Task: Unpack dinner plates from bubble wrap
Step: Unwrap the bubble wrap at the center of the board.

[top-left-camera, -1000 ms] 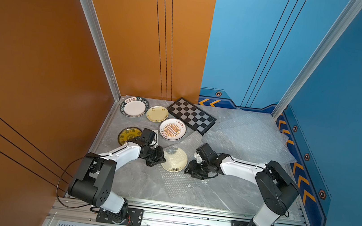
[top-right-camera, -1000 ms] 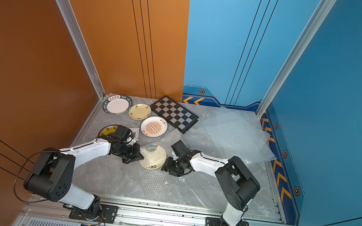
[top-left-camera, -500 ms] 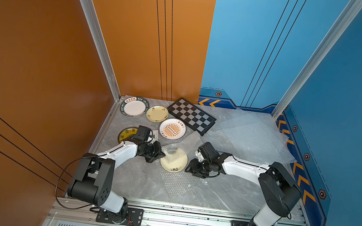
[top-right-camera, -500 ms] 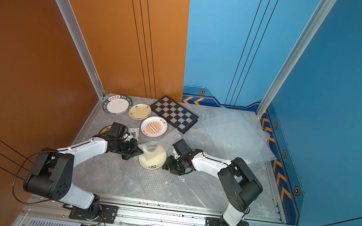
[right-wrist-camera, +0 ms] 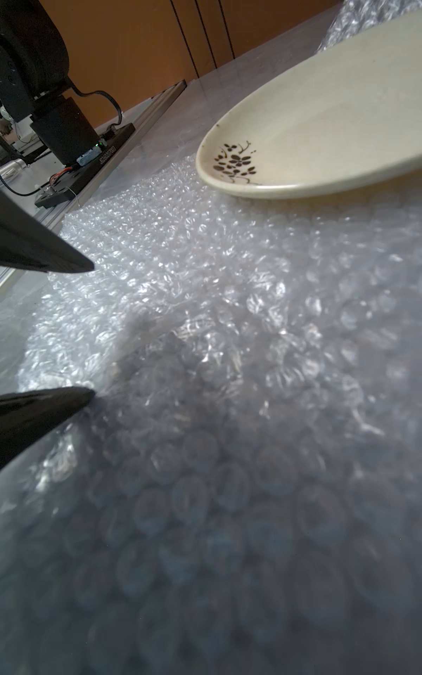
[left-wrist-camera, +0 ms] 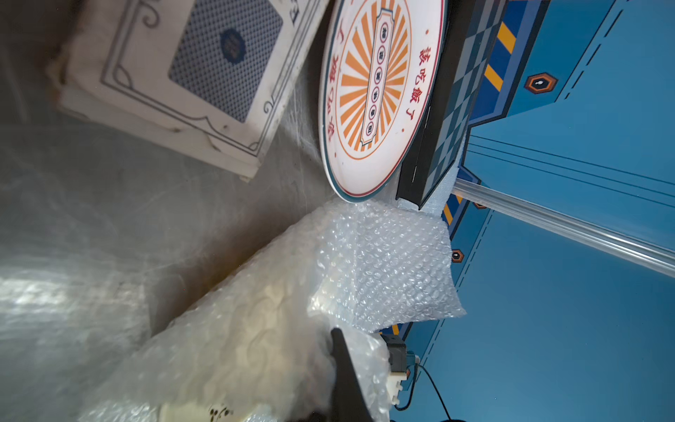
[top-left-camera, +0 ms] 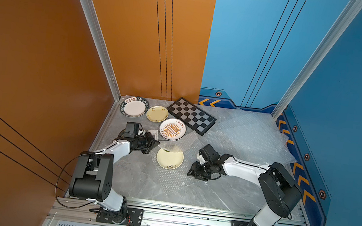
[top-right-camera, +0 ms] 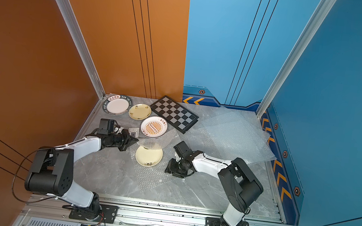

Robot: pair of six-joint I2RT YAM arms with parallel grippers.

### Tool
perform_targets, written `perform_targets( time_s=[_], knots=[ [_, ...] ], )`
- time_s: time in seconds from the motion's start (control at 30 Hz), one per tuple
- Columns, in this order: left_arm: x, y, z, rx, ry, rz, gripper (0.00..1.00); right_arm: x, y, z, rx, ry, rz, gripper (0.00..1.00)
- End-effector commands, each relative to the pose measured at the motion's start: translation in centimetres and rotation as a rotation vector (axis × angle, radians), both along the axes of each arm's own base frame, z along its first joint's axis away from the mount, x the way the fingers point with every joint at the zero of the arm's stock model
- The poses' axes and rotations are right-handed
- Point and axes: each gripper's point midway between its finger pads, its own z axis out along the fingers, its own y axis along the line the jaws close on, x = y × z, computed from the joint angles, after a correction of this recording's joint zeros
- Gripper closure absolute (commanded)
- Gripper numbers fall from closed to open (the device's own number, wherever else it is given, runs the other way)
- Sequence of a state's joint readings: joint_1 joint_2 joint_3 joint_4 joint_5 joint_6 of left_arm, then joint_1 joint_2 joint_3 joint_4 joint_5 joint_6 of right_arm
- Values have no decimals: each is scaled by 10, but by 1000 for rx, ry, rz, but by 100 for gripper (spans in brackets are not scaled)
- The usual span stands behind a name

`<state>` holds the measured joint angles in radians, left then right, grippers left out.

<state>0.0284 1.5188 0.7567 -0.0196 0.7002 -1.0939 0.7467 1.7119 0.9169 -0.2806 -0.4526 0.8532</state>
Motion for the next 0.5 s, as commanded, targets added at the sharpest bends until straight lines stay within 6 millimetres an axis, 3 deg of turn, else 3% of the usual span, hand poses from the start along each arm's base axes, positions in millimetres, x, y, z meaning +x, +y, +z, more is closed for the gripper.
perform_targets(
  time_s=[0.0, 0.2, 0.47],
  knots=[
    [2, 2, -2, -68, 6, 36, 100, -28, -39, -37, -161, 96, -6, 48],
    [3, 4, 0, -116, -6, 75, 100, -52, -70, -55, -243, 165, -23, 48],
    [6, 26, 10, -153, -29, 162, 100, -63, -92, -61, -310, 210, -52, 48]
  ],
)
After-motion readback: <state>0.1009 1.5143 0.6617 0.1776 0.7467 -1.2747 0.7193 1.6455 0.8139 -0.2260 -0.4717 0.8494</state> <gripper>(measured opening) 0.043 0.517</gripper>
